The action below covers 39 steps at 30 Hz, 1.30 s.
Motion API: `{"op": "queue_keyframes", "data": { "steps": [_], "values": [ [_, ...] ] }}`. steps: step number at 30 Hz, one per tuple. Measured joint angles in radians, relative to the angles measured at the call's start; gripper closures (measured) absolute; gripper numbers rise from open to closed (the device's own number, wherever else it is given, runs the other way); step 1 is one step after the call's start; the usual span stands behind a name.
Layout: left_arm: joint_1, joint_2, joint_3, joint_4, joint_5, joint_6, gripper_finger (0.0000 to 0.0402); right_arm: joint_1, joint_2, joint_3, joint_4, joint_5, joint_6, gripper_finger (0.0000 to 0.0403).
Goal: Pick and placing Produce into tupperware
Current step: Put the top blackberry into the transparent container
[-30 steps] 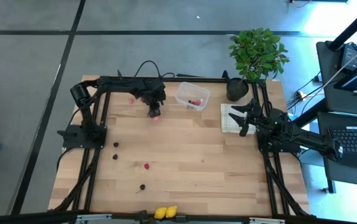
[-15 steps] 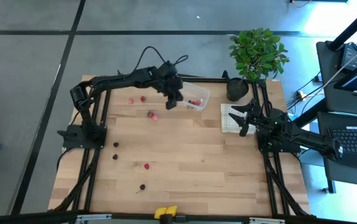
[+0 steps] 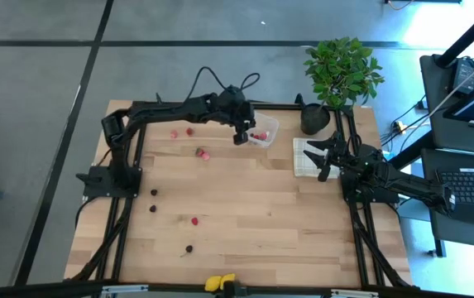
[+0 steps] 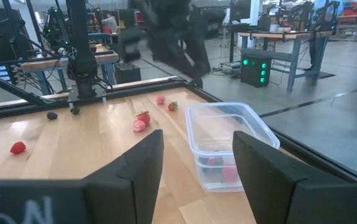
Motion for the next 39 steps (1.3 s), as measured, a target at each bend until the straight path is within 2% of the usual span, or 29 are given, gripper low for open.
{"op": "queue_keyframes", "data": {
  "steps": [9,20,25,30,39],
  "values": [
    [0.038,0.087,-0.001,-0.008,-0.015,-0.074,0.0304,0.000,0.000,0.000,0.000,0.000,0.011,0.0208],
    [0.050,0.094,0.024,-0.054,-0.019,-0.126,0.0316,0.000,0.000,0.000,0.000,0.000,0.011,0.0208],
    [0.048,0.093,0.101,-0.144,-0.065,-0.132,0.0307,0.000,0.000,0.000,0.000,0.000,0.011,0.0208],
    [0.048,0.109,0.201,-0.243,-0.078,-0.157,0.0314,0.000,0.000,0.000,0.000,0.000,0.011,0.0208],
    [0.032,0.260,0.448,-0.500,-0.081,-0.149,0.0303,0.000,0.000,0.000,0.000,0.000,0.012,0.0208]
  ]
}}
